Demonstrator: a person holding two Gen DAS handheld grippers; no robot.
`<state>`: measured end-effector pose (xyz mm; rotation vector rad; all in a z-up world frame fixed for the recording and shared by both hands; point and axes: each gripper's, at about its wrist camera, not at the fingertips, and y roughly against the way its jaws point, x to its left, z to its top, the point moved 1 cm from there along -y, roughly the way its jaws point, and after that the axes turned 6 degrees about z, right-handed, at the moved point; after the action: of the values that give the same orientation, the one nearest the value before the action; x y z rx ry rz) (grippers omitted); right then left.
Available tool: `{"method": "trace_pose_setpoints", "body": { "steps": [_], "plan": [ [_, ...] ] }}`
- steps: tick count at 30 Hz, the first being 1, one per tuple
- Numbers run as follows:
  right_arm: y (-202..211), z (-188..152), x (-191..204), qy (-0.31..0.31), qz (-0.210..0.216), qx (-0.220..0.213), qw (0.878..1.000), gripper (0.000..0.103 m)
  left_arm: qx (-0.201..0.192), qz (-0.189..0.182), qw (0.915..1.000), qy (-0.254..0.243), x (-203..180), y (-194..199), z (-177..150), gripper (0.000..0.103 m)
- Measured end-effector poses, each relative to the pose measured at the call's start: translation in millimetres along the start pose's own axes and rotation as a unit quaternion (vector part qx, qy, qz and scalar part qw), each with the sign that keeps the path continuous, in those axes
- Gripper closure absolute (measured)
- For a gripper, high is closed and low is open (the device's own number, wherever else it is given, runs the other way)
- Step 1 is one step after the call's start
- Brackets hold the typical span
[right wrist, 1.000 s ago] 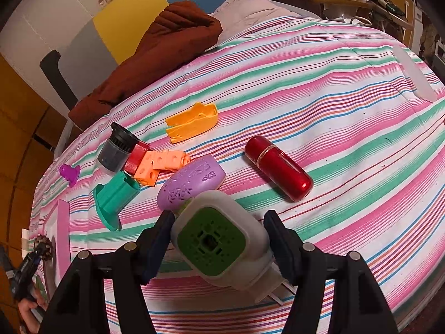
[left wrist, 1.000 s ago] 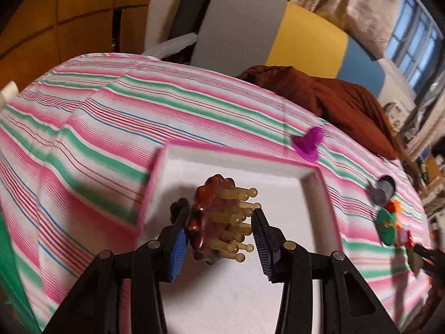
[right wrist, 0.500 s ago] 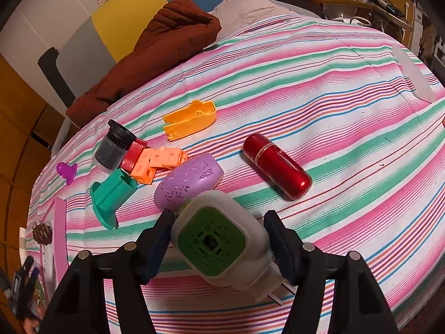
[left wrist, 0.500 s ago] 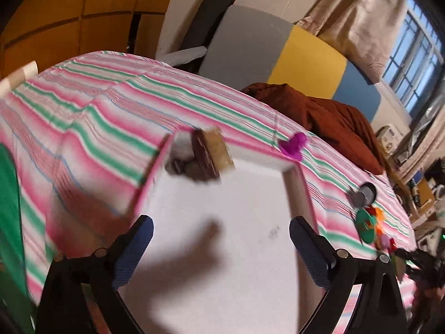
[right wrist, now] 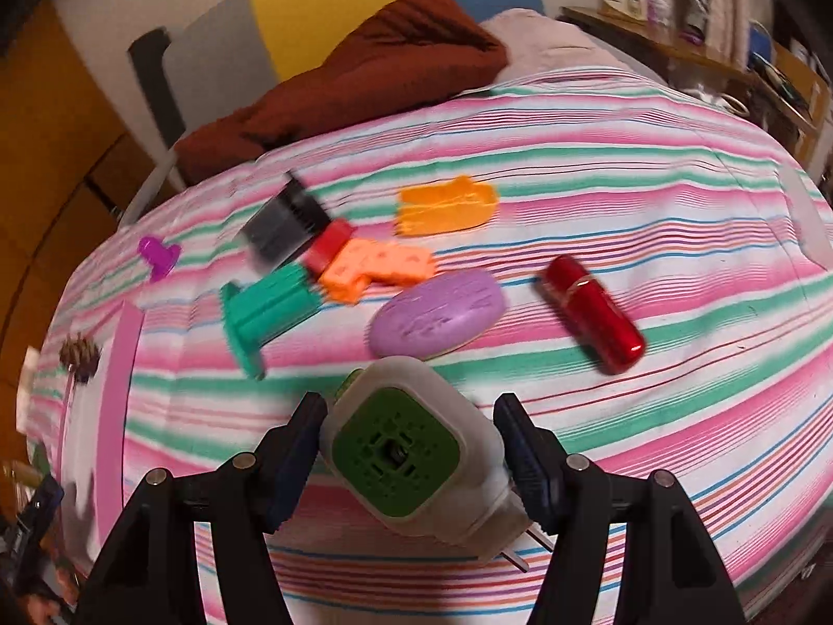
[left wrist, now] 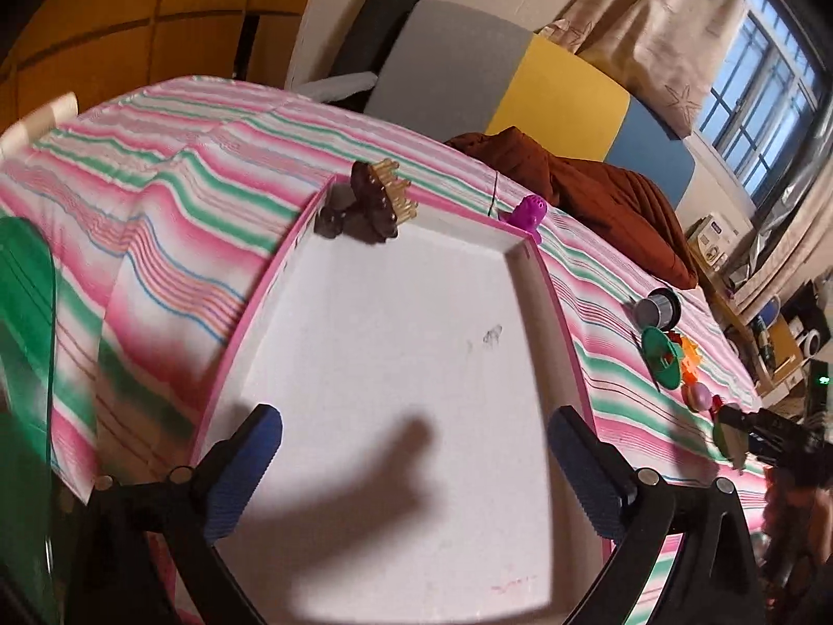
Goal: Organize rigid objects
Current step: 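Carry the plug device into the tray beside the hairbrush and release it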
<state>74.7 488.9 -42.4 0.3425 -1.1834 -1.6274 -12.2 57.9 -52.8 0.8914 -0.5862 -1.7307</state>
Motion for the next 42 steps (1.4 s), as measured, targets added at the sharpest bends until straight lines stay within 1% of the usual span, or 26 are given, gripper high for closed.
{"method": "trace_pose_setpoints", "body": {
  "steps": [4,9,12,15,19,21,24,28,32,37,42],
  "plan": [
    [-5.8,-11.6,18.2,-0.016,0.050,0.014,0.999,0.036,0.009,-0.007,0.9999,0.007,3.8,1.3,-3.8,0.000],
    [-14.2,-21.8,63.8,0.020,0.073,0.028,0.997,0.036,0.005,-0.008,1.0000,0.000,5.9,4.4,-5.3,0.000],
    [-15.5,-23.8,96.7,0.043,0.093,0.034,0.994,0.036,-0.005,-0.006,0.9999,-0.007,7.9,8.2,-5.6,0.000],
    [-20.8,-21.9,137.1,0.077,0.113,0.043,0.990,0.036,-0.006,-0.001,1.0000,-0.007,11.4,8.8,-6.5,0.000],
    [-31.1,-20.7,201.4,0.134,0.135,0.055,0.980,0.036,-0.006,-0.001,1.0000,-0.005,16.3,11.4,-7.1,0.000],
    [-39.5,-19.9,226.2,0.156,0.142,0.061,0.976,0.036,-0.009,0.000,1.0000,-0.004,18.2,13.4,-6.4,0.000],
    [-56.4,-20.4,265.2,0.184,0.145,0.076,0.969,0.036,-0.011,0.004,0.9999,-0.008,19.0,15.1,-6.1,0.000],
    [-86.1,-17.2,298.5,0.187,0.147,0.101,0.966,0.036,-0.009,0.008,0.9999,-0.005,22.5,15.9,-6.0,0.000],
    [-115.3,-6.5,314.3,0.189,0.128,0.112,0.967,0.036,-0.003,-0.001,1.0000,0.005,25.8,18.1,-4.9,0.000],
    [-144.2,8.0,325.6,0.199,0.109,0.114,0.967,0.036,-0.010,-0.006,0.9999,0.003,26.7,23.9,-3.5,0.000],
    [-159.4,13.5,330.3,0.212,0.094,0.111,0.967,0.035,-0.007,-0.019,0.9997,0.013,28.6,23.3,-3.6,0.000]
  ]
}}
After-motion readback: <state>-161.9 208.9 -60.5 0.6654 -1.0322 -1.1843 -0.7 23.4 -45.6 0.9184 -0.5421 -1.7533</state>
